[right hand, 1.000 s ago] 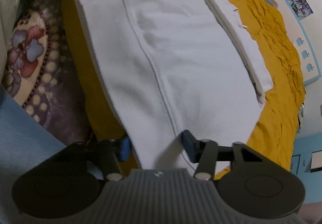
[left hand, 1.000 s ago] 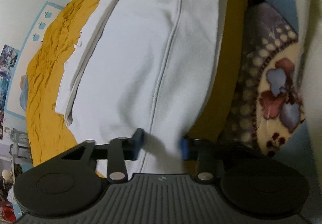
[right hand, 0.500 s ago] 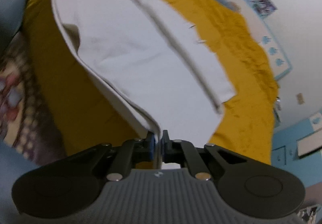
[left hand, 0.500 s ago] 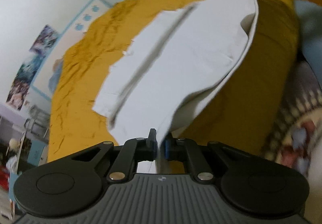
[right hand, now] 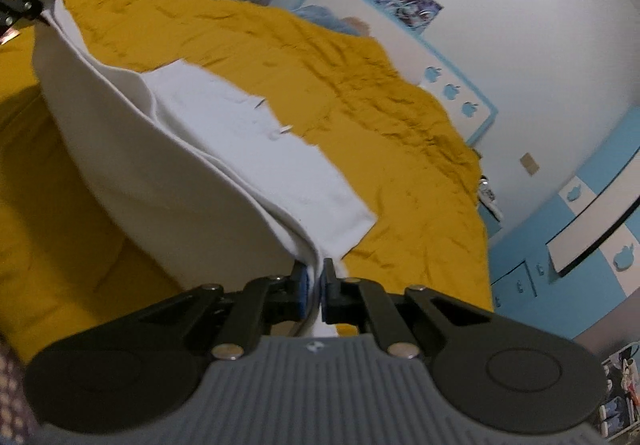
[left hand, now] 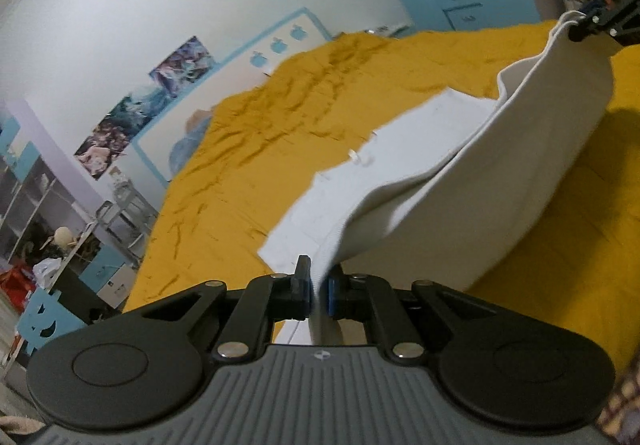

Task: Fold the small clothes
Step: 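Lift the hem with both grippers, fold it onto the collar, open both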

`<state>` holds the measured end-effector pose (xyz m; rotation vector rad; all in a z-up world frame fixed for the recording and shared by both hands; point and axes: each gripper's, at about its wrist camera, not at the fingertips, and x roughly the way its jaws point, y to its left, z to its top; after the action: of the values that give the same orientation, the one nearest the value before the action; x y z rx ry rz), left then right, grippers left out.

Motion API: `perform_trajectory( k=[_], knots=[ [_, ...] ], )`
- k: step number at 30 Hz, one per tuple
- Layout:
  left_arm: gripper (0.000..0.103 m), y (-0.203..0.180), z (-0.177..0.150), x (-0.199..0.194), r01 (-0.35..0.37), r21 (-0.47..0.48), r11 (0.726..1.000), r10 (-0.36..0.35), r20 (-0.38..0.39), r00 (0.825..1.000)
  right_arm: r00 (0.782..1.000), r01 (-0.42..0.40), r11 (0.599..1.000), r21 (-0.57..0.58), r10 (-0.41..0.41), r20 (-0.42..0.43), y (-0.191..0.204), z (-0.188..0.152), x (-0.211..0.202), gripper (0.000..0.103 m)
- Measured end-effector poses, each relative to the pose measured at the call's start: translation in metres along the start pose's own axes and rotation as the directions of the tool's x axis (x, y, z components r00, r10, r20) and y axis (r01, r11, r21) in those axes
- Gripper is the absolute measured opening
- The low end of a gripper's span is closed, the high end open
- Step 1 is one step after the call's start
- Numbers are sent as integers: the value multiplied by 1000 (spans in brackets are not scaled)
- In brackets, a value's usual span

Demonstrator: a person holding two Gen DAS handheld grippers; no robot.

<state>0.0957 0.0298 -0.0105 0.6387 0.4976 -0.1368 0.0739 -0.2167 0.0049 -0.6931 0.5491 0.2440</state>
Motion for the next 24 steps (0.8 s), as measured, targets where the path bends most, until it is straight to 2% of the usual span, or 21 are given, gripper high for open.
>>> perform_trajectory(
  k=[7,14,19,24],
  knots=[
    [8,26,25,28,-62,-71,996,65,46,997,996,74,997,14,-74,57,-19,34,22,0],
    [8,50,57,65,-103,-53,993,107,85,991,987,125,992,1,-124,106,-53,80,65,0],
    [8,68,84,106,-132,-33,991,135,99,986,980,151,988,25,-153,131,-86,120,113,0],
    [8,81,100,162,-140,-15,990,140,66,988,978,161,986,36,-165,131,-109,156,181,0]
  ],
)
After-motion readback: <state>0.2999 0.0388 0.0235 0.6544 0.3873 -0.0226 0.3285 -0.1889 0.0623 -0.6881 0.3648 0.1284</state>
